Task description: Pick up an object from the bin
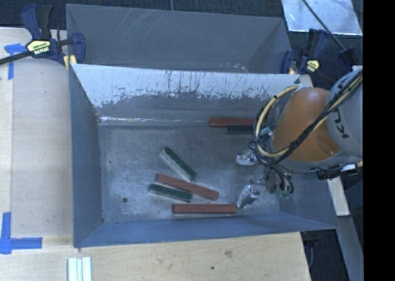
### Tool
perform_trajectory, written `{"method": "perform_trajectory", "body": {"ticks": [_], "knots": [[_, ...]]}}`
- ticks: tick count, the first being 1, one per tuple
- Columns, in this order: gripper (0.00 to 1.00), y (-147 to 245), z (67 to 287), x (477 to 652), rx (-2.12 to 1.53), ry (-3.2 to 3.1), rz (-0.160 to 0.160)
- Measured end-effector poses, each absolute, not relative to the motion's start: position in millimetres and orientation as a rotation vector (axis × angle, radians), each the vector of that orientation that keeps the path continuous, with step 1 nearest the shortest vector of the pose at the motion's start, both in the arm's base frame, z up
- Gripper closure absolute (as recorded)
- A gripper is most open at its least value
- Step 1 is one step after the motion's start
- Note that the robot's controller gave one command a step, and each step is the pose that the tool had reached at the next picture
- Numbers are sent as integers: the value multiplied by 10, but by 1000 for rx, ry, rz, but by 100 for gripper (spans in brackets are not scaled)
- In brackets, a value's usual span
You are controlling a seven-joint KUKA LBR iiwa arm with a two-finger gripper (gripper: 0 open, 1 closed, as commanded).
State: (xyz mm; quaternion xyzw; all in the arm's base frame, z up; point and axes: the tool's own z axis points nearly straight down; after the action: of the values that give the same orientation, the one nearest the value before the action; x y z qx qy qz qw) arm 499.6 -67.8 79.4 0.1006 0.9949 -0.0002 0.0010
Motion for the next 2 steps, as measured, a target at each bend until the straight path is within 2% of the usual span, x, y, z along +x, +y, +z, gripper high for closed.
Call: {"method": "perform_trajectory", "body": {"ticks": [1,2], "knots": [[0,-453,763,4946,28,3124,-9],[100,356,784,5121,295,3099,0]]}}
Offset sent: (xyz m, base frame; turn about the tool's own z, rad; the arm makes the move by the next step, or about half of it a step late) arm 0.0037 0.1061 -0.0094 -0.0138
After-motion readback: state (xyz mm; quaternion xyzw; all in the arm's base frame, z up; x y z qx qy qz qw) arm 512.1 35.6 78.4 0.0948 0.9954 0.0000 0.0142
